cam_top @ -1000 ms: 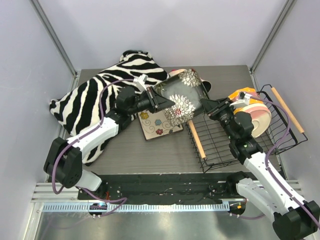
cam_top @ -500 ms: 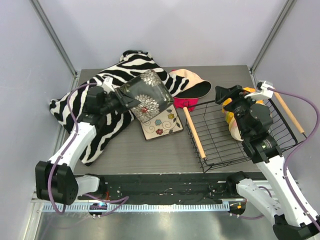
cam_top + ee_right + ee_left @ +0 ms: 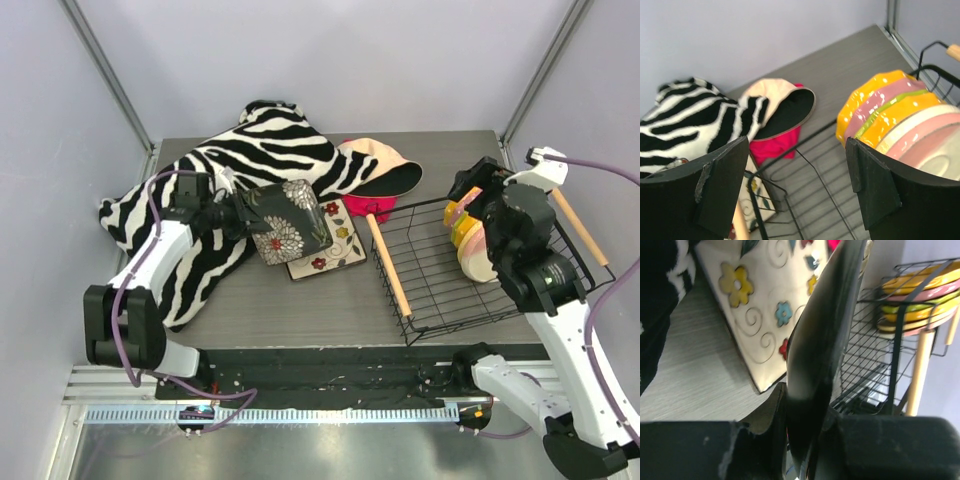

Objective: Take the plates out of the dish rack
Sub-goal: Place the plate at the center of the board.

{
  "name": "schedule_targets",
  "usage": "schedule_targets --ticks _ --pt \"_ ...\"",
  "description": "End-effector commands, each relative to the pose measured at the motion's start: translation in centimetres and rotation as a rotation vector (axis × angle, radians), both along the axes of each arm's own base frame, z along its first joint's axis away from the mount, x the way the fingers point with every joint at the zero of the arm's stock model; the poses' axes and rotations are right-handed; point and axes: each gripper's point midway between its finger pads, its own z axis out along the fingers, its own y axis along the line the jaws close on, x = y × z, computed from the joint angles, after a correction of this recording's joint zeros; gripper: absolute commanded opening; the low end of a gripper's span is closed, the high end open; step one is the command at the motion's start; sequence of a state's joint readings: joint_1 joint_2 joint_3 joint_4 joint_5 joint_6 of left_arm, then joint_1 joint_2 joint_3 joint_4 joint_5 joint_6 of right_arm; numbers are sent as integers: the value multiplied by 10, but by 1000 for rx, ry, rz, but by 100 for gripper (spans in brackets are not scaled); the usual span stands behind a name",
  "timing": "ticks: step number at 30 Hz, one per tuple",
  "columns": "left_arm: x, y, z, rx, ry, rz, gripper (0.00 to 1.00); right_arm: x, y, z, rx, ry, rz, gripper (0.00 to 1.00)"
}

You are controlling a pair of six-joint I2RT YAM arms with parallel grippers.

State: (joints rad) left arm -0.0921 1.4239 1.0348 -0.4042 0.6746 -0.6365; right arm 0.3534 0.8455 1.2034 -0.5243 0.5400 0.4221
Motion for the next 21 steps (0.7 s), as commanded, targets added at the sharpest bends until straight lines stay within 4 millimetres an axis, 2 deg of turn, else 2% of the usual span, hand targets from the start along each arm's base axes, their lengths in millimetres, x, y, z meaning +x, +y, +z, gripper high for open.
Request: schedule_targets --ticks 1,3,6,10,15,21 --pt "6 -24 41 -25 -151 -123 0 2 -8 -22 -22 105 -43 87" --pt "10 -28 34 10 -149 -118 0 5 -6 -27 -17 122 -31 86" --pt "14 -40 33 3 -154 -139 0 7 -7 -30 -11 132 -16 87" --pt "23 -43 27 -16 -142 -122 0 4 -11 -33 -9 135 -18 86" --pt "28 -56 11 -60 -93 -132 0 1 -16 -43 -6 153 -22 86" --pt "35 -62 0 -44 -85 -114 0 0 -11 -50 10 167 0 87"
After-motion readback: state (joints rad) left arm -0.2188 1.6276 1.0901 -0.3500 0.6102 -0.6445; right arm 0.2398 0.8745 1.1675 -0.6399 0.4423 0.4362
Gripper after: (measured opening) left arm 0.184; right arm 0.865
